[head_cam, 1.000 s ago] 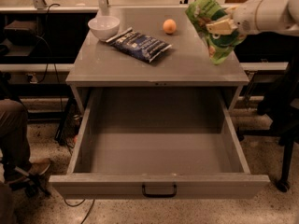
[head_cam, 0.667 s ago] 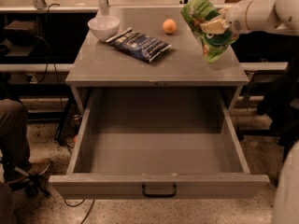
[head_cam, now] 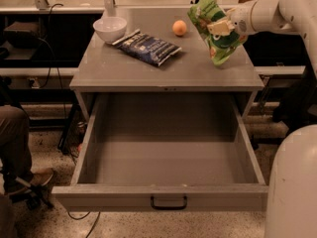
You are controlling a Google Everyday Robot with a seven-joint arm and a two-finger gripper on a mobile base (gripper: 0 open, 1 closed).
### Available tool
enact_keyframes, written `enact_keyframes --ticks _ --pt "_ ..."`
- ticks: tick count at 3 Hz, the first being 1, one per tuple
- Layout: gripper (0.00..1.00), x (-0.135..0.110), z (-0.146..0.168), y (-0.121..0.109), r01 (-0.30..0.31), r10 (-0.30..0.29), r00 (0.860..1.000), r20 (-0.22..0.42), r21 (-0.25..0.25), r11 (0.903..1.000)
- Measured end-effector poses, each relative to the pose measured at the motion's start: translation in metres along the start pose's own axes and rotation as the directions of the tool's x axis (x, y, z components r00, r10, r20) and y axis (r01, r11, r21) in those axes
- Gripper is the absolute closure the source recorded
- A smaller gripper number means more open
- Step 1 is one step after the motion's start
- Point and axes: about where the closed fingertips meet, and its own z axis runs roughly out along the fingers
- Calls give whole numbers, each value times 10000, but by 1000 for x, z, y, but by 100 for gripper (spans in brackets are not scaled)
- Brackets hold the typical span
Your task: Pick green rice chip bag from top drawer and place on counter
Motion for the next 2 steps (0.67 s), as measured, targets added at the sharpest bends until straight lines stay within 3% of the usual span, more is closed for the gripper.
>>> enact_keyframes --ticks 1,2 --pt "5 2 0 0 -64 64 10000 -69 -70 10000" --pt "0 4 -6 1 -116 115 9999 -54 -91 9999"
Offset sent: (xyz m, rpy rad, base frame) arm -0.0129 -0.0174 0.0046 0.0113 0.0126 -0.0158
